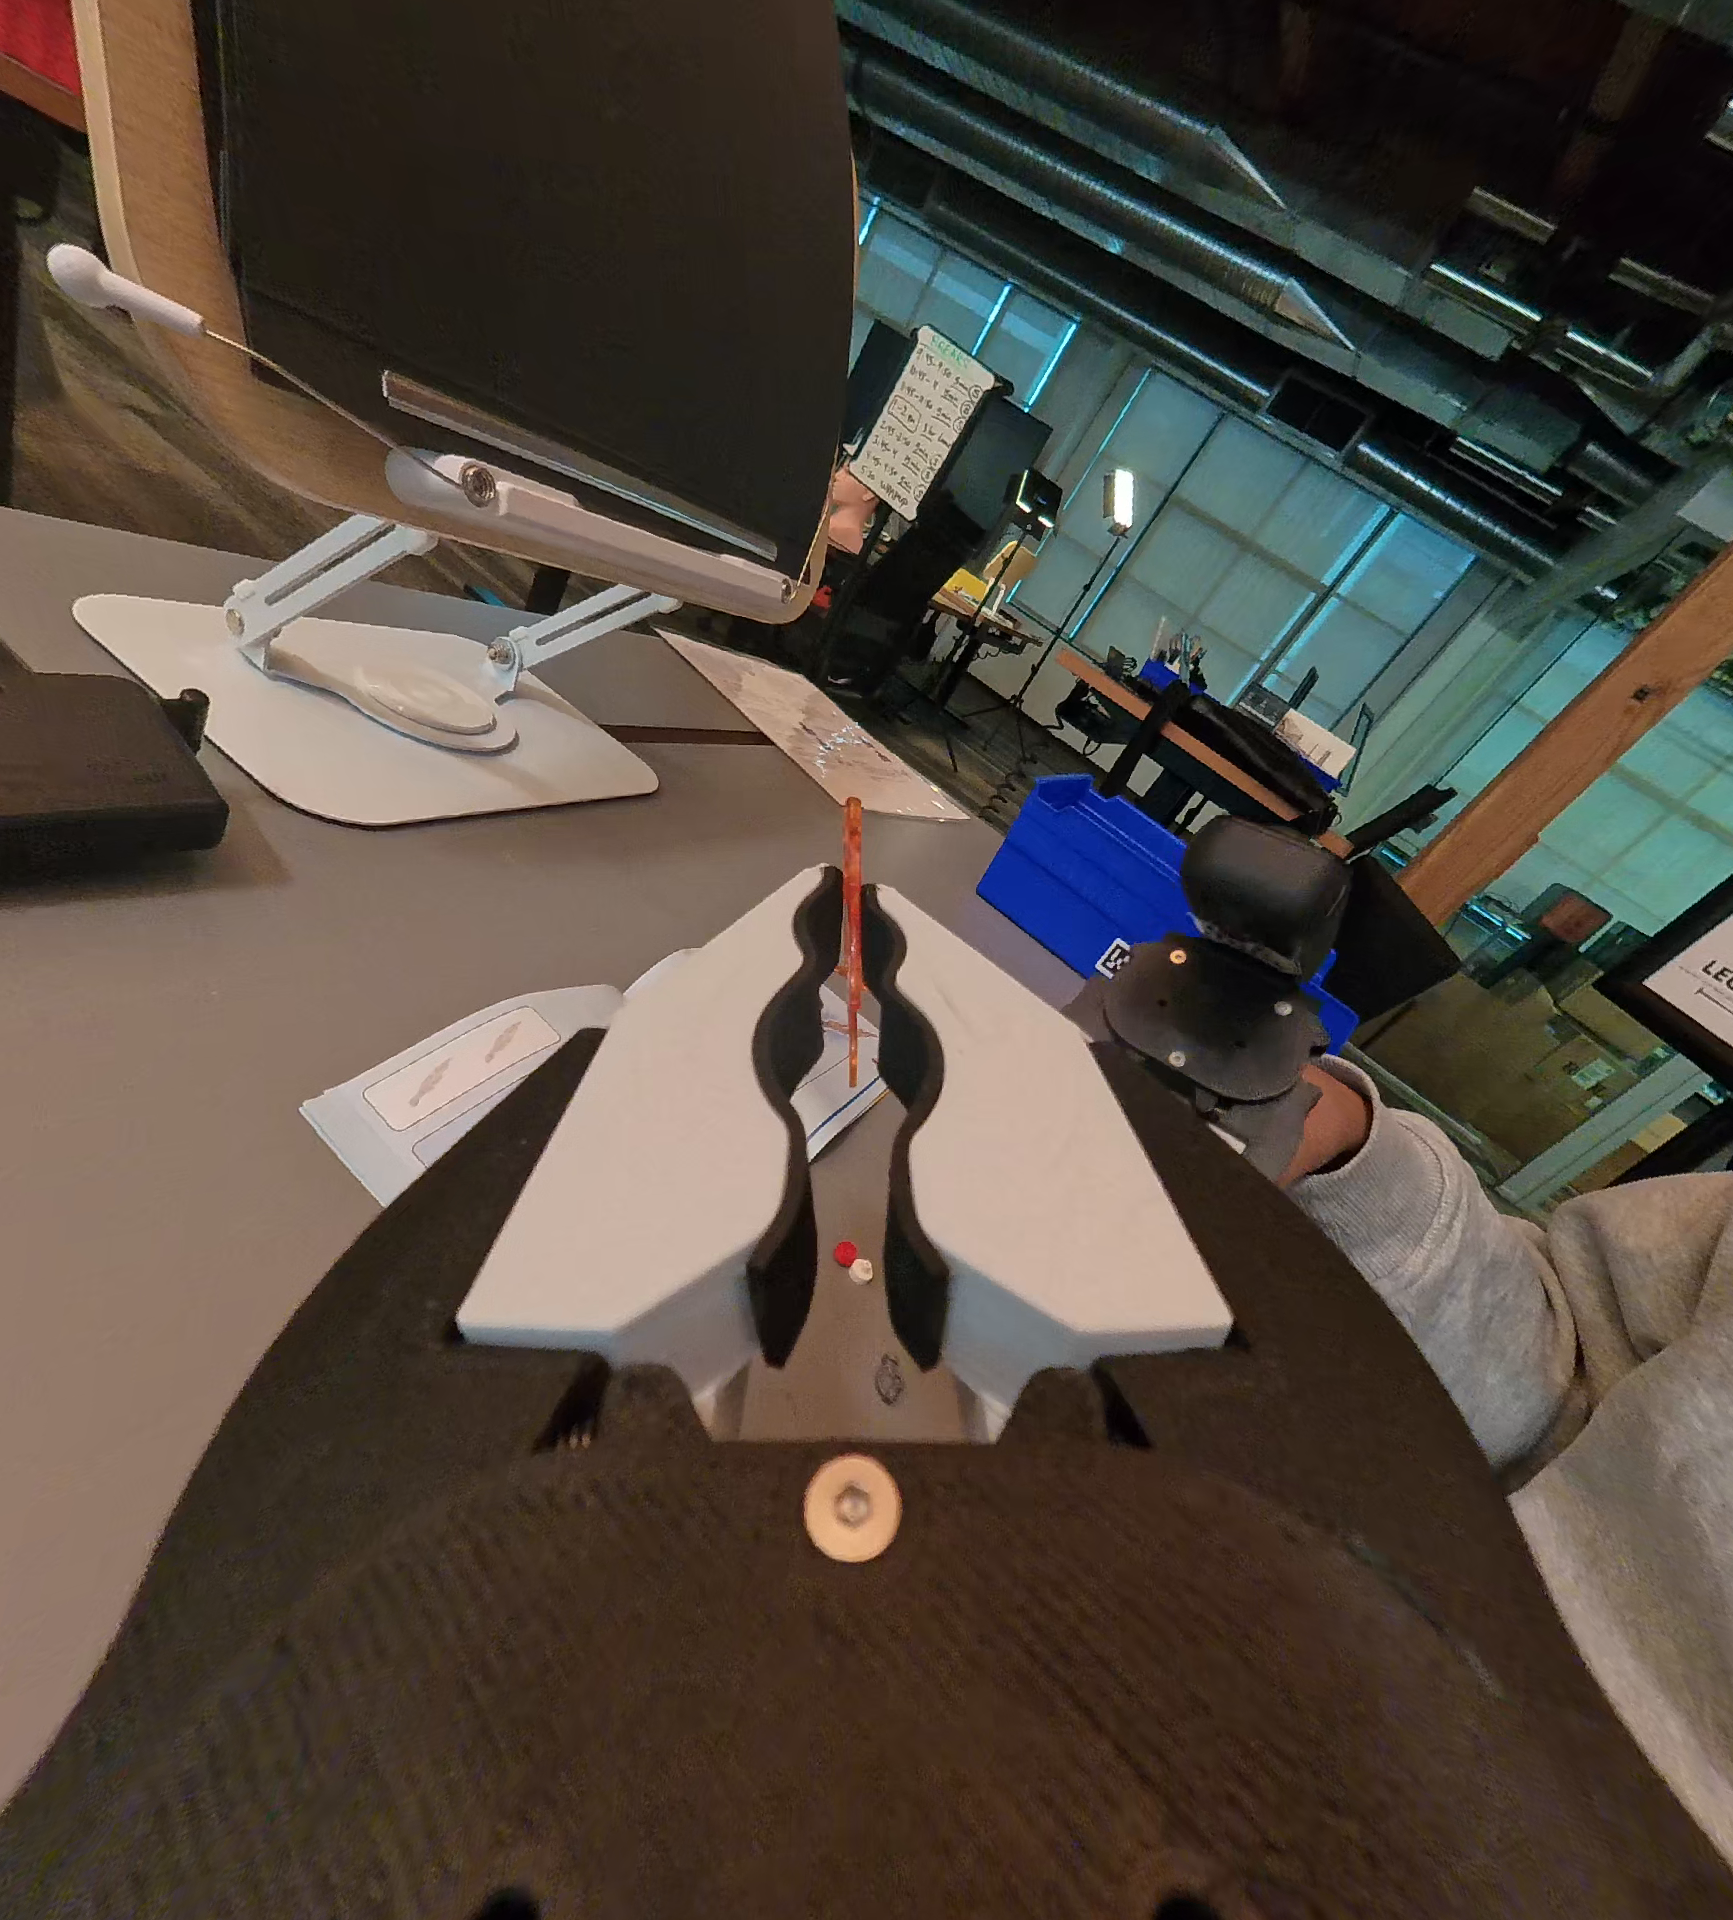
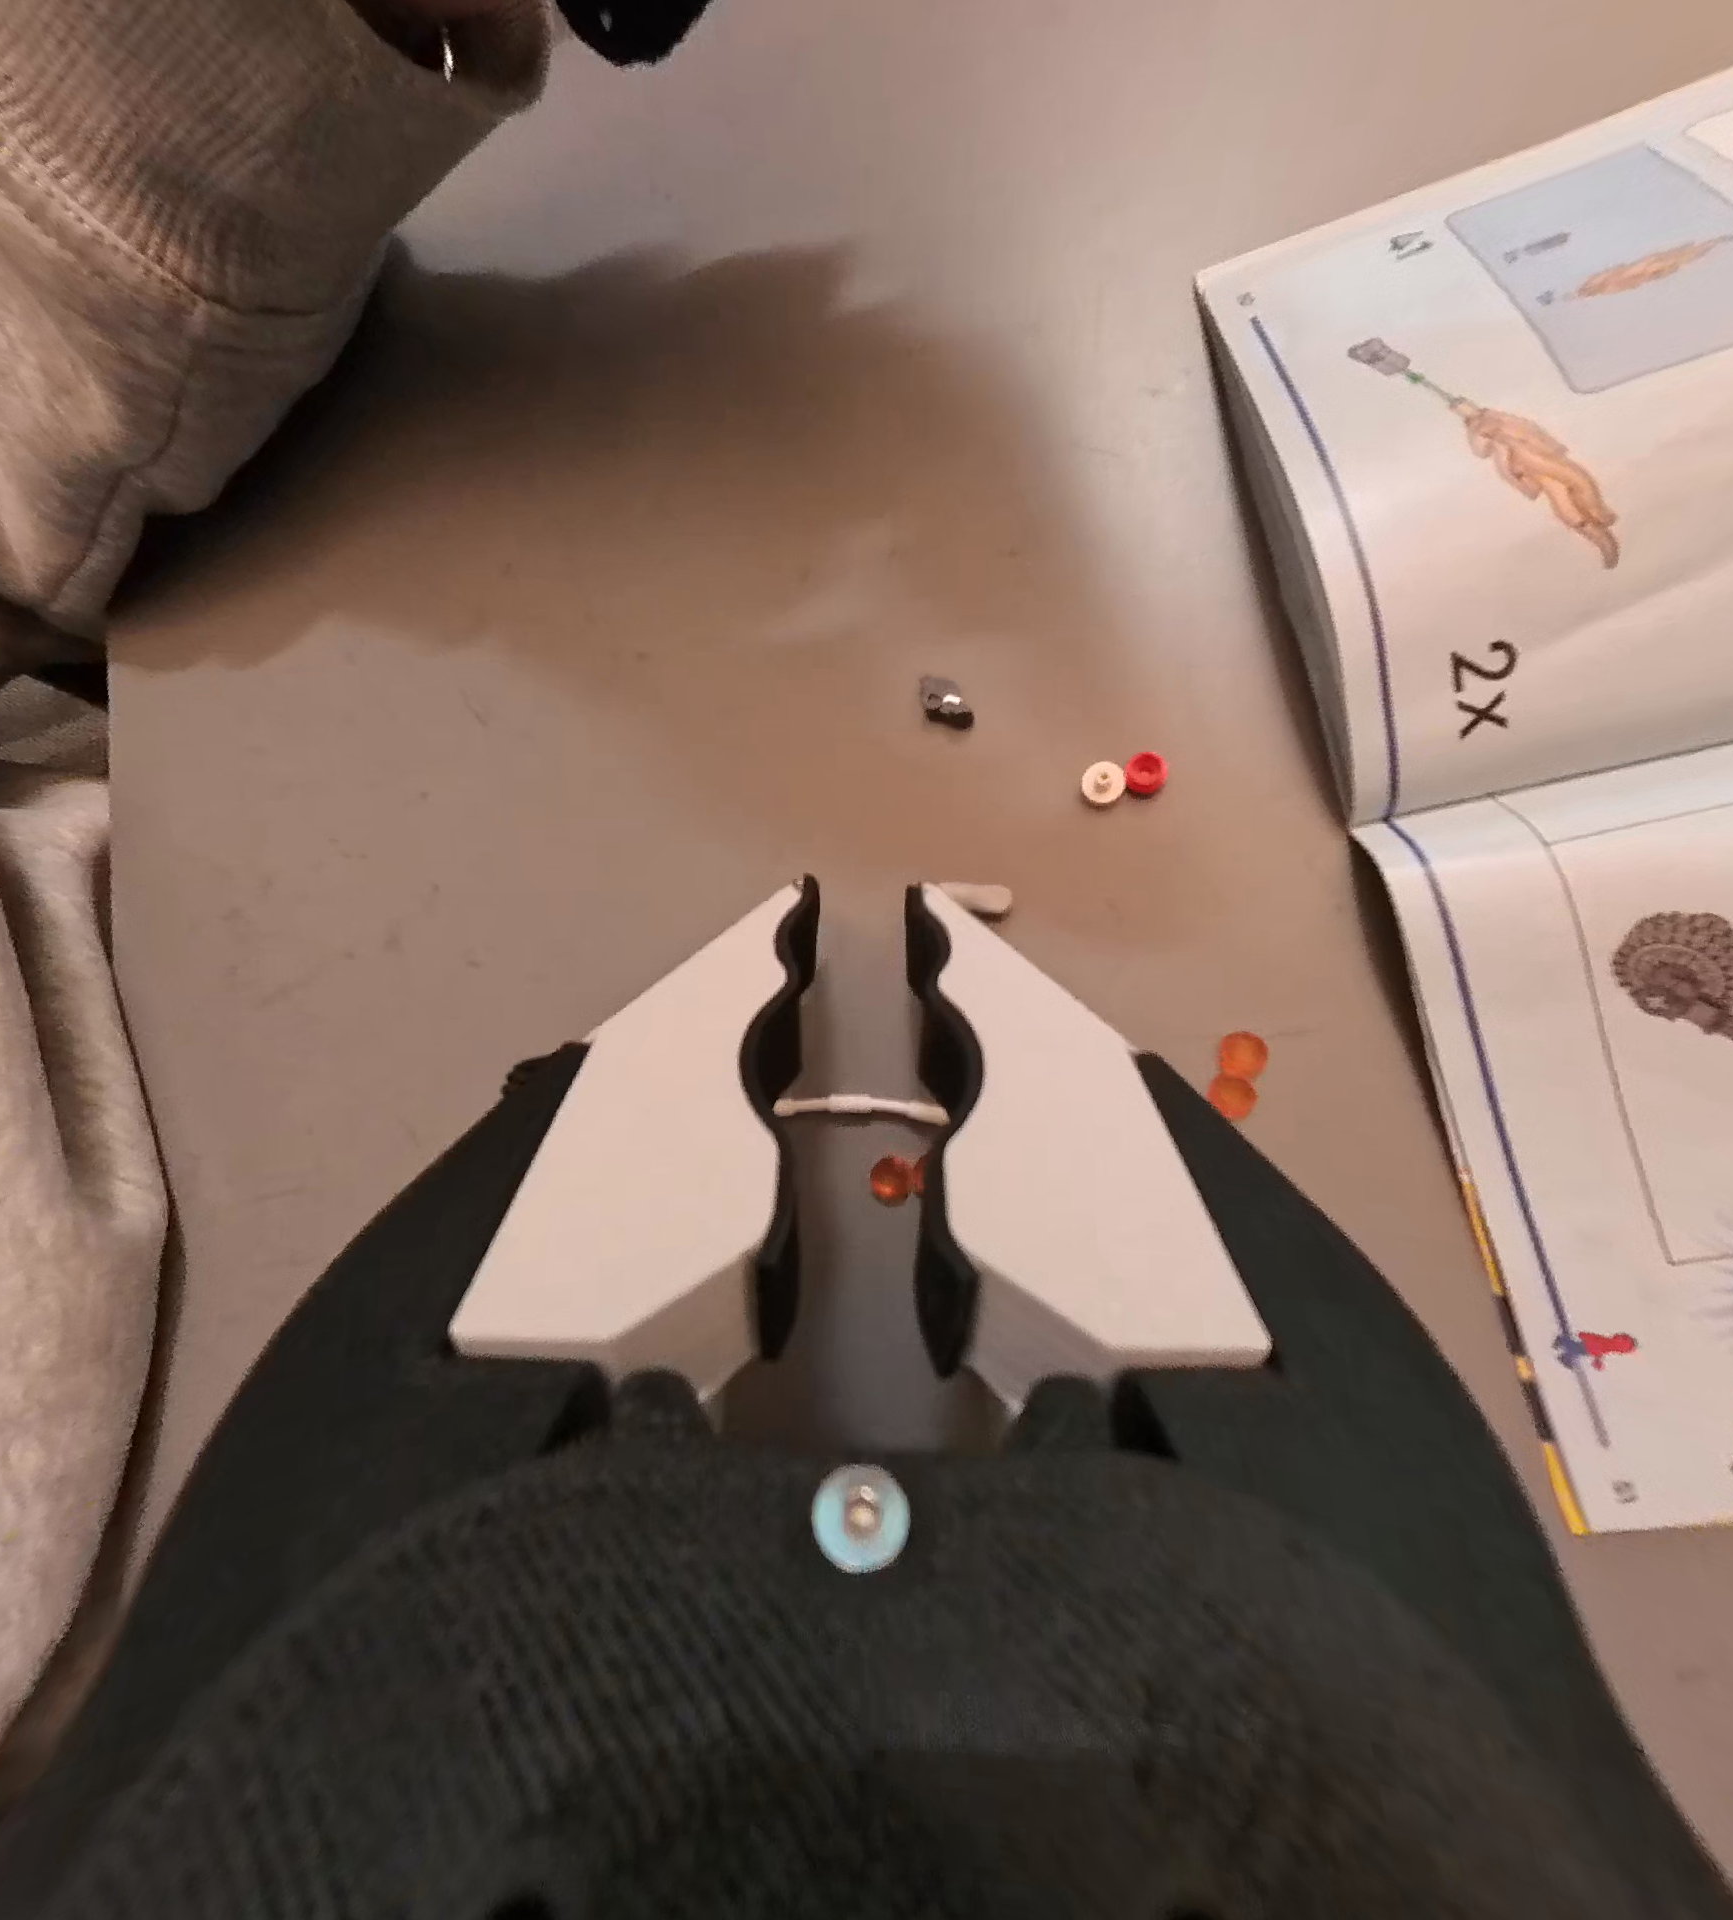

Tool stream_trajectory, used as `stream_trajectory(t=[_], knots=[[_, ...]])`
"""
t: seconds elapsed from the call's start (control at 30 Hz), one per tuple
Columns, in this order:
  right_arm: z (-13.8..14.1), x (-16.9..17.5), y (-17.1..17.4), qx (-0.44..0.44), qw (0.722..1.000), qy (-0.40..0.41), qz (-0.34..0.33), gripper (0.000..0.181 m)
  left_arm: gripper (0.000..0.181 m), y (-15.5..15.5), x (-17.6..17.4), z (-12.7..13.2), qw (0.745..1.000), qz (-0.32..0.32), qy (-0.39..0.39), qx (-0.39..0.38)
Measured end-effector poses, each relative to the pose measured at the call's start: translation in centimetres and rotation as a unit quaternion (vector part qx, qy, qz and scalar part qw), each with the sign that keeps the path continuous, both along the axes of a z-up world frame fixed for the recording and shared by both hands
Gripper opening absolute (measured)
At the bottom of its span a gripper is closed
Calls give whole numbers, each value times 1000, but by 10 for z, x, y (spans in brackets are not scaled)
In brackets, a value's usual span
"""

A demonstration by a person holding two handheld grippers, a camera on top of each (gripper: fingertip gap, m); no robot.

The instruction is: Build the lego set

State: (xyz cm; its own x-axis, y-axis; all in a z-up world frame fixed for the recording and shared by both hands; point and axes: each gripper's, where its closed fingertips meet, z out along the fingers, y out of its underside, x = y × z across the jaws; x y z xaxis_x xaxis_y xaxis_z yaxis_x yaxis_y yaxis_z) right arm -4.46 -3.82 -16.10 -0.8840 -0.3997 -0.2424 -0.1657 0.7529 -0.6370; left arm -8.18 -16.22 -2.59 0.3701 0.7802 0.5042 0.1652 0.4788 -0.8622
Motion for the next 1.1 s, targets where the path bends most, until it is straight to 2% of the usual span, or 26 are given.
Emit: stream_trajectory(t=[0.43,0.73,0.87,1.0,1.1], knots=[[31,-30,-16,-95,993,24,-67,13,0,9,-1,-4,1000,-27,-11,0],[71,-48,-25,-201,972,-4,-123,15,0,45,-1,-18,991,-123,-46,-13],[85,-52,-25,-236,962,-15,-138,16,0,66,1,-31,981,-170,-73,-53],[91,-58,-25,-251,956,-8,-150,16,1,59,-3,-39,981,-133,-83,-112],[94,-60,-25,-258,953,-11,-157,16,0,45,-4,-32,988,-104,-73,-84]])
